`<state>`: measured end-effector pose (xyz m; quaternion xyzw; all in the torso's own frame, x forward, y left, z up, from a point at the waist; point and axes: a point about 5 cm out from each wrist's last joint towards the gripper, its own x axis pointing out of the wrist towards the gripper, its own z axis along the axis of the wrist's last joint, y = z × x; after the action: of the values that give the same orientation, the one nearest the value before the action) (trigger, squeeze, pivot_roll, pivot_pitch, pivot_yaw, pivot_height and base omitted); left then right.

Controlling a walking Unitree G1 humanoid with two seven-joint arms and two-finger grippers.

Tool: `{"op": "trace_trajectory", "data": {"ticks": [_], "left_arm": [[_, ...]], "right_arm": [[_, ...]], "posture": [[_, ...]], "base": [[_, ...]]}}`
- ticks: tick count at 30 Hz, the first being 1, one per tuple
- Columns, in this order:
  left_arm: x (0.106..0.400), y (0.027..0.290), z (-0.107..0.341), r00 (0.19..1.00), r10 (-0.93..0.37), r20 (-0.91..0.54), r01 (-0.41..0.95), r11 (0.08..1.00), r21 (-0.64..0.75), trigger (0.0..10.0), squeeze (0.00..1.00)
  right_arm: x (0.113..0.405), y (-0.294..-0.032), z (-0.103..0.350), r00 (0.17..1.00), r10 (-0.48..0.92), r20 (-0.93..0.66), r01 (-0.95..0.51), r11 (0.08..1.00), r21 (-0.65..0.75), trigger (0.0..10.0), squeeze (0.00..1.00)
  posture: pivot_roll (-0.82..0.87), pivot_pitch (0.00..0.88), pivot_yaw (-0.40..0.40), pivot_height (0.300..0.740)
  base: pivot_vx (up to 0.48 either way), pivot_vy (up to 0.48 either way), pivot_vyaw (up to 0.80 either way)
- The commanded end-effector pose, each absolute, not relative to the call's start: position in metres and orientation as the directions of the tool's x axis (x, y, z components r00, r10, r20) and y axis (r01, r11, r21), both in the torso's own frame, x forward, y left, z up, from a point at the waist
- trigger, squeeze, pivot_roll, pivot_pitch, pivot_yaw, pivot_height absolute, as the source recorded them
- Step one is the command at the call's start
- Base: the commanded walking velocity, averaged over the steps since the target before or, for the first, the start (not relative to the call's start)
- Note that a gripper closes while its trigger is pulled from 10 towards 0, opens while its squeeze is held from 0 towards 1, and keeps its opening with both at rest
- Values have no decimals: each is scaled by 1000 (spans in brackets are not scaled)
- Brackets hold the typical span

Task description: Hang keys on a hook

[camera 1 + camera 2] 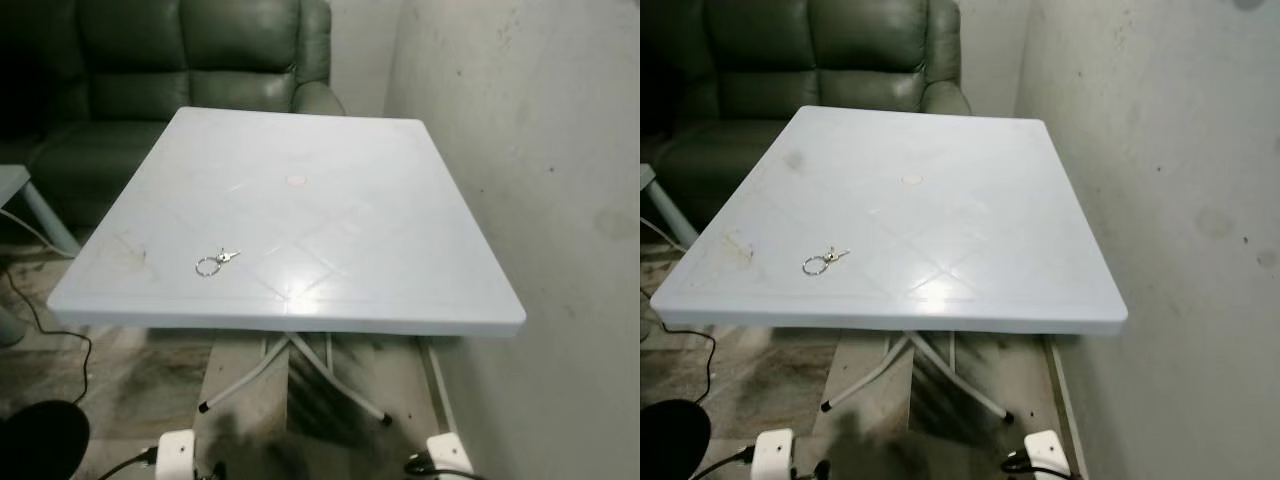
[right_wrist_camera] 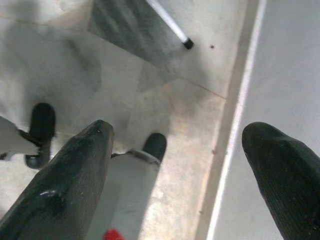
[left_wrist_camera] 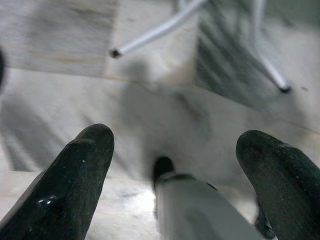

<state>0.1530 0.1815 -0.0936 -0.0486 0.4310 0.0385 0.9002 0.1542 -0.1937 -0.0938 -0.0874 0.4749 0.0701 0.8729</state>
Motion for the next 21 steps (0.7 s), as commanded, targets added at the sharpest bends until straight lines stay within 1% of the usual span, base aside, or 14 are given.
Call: {"op": "trace_trajectory", "data": {"ticks": [1, 21], "left_arm": [[151, 186, -94, 617, 40, -786, -112, 993, -37, 10000, 0], [151, 187, -94, 610, 47, -791, -120, 992, -34, 10000, 0]], "right_arm": [[158, -190, -93, 550, 51, -834, -206, 976, -76, 10000, 0], [159, -189, -92, 553, 60, -831, -207, 976, -67, 10000, 0]], "posture": [[-62, 0, -26, 740], [-57, 0, -28, 740]], "base": [[0, 368, 0], [0, 369, 0]]}}
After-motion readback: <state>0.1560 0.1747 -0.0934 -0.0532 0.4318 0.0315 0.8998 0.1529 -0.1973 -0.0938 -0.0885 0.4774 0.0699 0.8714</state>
